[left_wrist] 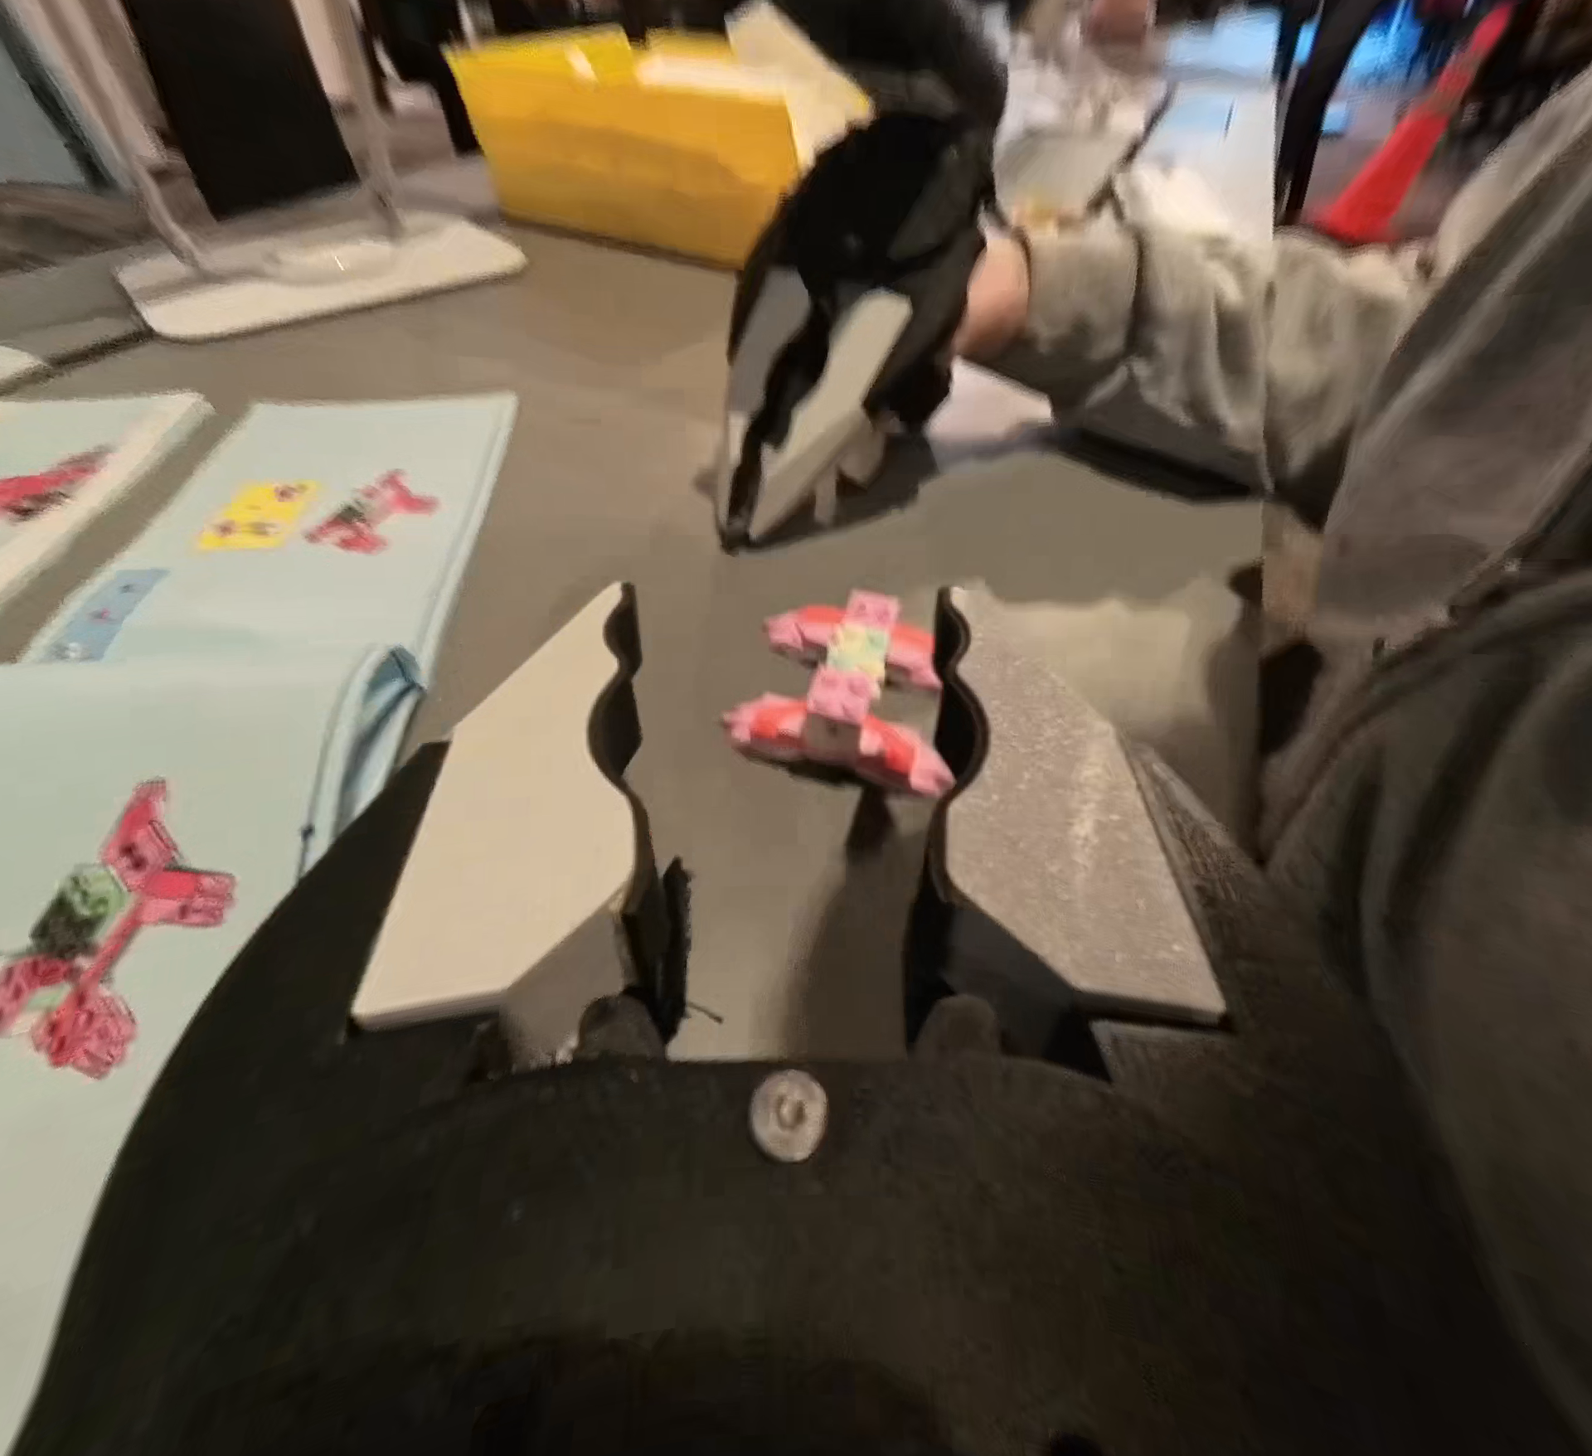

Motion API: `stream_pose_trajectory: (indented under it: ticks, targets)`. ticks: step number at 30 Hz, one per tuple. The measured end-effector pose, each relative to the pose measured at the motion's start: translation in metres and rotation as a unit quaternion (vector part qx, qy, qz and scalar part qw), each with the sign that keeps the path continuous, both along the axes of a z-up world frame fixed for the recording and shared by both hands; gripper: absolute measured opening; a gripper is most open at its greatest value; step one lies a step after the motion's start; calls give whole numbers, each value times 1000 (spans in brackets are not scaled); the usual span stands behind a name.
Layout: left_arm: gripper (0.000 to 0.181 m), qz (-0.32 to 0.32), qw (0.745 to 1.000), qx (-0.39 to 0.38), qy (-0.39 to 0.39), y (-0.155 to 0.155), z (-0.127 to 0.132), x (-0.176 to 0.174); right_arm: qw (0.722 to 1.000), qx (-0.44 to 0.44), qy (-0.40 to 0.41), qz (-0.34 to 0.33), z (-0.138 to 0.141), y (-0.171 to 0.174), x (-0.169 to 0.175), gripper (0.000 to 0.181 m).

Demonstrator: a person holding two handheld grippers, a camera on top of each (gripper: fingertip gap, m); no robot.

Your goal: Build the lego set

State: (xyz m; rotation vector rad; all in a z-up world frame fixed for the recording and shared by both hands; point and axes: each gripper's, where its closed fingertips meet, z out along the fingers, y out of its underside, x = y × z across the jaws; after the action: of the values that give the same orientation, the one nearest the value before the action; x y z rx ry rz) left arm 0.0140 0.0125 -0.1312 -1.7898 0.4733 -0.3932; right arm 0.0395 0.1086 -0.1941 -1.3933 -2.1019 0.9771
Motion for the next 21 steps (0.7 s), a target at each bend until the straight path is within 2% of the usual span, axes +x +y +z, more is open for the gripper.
stream_pose_trajectory:
  ticks: [3, 9, 21]
  targets:
    - [74, -29, 996, -58, 57, -6, -23, 8, 1000, -2, 2, 1, 0, 0, 0, 8]
    - [64, -86, 989, -116, 45, -1, -36, 16, 1000, -10, 8, 4, 0, -1, -2, 8]
    - [50, -96, 986, -128, 42, 3, -39, 16, 1000, 4, 11, 12, -2, -3, -2, 14]
